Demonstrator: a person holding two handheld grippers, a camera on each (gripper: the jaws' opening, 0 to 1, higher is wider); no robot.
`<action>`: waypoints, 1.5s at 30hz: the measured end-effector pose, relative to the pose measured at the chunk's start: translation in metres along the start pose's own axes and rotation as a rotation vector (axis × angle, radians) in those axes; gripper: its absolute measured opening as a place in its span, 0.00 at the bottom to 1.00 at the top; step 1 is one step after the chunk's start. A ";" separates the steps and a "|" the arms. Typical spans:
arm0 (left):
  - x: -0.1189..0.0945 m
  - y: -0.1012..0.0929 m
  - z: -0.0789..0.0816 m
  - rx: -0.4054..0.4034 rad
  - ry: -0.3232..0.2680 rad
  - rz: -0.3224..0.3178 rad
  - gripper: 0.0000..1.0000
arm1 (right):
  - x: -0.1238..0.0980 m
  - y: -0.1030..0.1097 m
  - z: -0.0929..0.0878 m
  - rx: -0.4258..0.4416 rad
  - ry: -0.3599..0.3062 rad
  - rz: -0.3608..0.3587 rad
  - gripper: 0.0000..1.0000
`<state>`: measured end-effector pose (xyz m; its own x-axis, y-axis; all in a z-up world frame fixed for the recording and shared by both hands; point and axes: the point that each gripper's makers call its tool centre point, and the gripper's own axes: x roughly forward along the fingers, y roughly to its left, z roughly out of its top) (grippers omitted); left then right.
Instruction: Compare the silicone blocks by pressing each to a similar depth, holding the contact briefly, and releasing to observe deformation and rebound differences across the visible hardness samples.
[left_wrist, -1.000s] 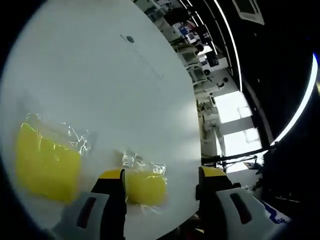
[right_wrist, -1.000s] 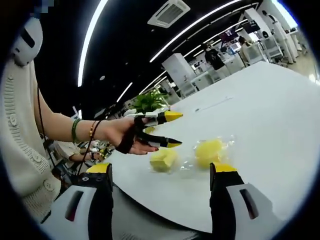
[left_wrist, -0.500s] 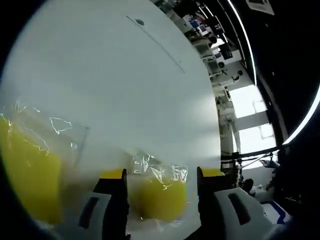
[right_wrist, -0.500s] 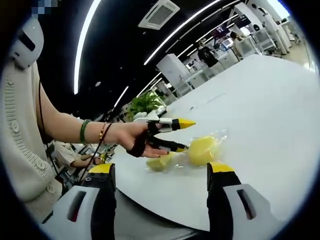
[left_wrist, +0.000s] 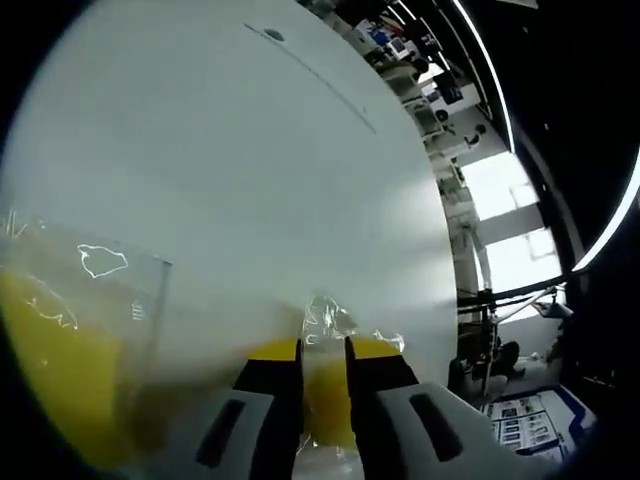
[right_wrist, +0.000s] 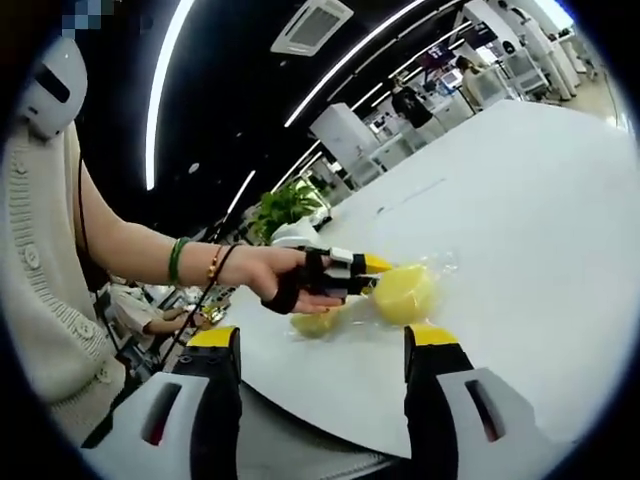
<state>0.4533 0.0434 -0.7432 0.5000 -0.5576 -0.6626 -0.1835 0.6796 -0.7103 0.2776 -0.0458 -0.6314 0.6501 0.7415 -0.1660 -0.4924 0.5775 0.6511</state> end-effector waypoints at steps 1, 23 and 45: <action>0.001 0.001 0.000 -0.003 -0.002 0.001 0.09 | 0.000 0.000 0.000 0.002 0.000 0.000 0.61; -0.017 -0.056 -0.004 0.249 0.003 -0.158 0.00 | -0.005 0.016 0.012 -0.060 0.005 0.018 0.60; -0.079 -0.111 -0.031 0.774 -0.021 -0.275 0.00 | -0.025 0.059 0.013 -0.177 0.013 -0.004 0.59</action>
<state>0.4079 -0.0032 -0.6193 0.4589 -0.7482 -0.4792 0.5800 0.6608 -0.4763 0.2400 -0.0346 -0.5794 0.6454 0.7426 -0.1791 -0.5844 0.6310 0.5102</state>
